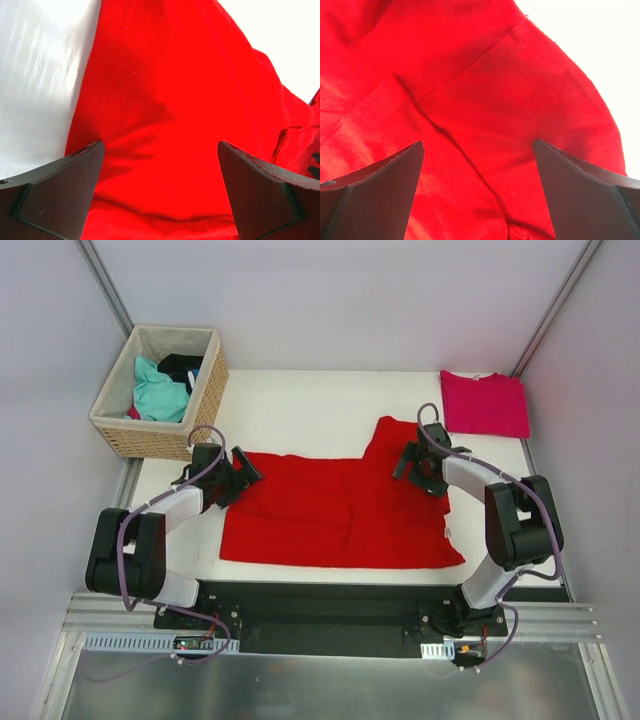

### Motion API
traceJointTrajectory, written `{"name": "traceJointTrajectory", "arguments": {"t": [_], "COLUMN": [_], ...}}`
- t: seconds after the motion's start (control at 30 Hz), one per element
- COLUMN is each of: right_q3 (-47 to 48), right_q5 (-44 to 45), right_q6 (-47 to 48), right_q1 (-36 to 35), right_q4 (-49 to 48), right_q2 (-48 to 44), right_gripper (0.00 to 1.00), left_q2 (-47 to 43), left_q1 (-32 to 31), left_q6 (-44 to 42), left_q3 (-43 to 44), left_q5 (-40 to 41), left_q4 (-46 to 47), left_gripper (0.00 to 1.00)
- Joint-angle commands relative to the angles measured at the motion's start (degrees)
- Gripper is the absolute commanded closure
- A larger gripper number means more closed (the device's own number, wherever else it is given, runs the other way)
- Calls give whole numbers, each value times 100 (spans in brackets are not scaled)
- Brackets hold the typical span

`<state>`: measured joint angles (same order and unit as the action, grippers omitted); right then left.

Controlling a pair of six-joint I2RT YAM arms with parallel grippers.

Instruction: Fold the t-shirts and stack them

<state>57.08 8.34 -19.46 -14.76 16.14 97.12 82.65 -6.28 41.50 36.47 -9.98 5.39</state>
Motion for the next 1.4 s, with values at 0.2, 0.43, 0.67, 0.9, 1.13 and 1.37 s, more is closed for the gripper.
{"name": "traceJointTrajectory", "arguments": {"t": [0.2, 0.43, 0.67, 0.9, 1.13, 1.37], "right_q3": [-838, -1173, -893, 505, 1191, 1104], "right_q5": [168, 133, 353, 335, 247, 238], "right_q6": [-181, -172, -75, 83, 65, 136], "right_q1": [44, 18, -35, -97, -123, -123], "right_q4": [416, 434, 627, 1171, 1339, 1321], "right_q2": [-624, -1045, -1450, -1275, -1231, -1354], "right_gripper": [3, 3, 4, 3, 4, 3], "left_q2": [-996, -1998, -1955, -1095, 57, 796], "left_q1": [-22, -198, -215, -189, -5, 92], "left_q6": [60, 175, -9, -195, -2, 245], "left_q3": [-1062, -1151, -486, 966, 1609, 1705], "left_q5": [40, 110, 285, 812, 1095, 1244], "left_q4": [-943, -1540, -1751, -2050, -2112, -1998], "left_gripper": [1, 1, 1, 1, 1, 1]}}
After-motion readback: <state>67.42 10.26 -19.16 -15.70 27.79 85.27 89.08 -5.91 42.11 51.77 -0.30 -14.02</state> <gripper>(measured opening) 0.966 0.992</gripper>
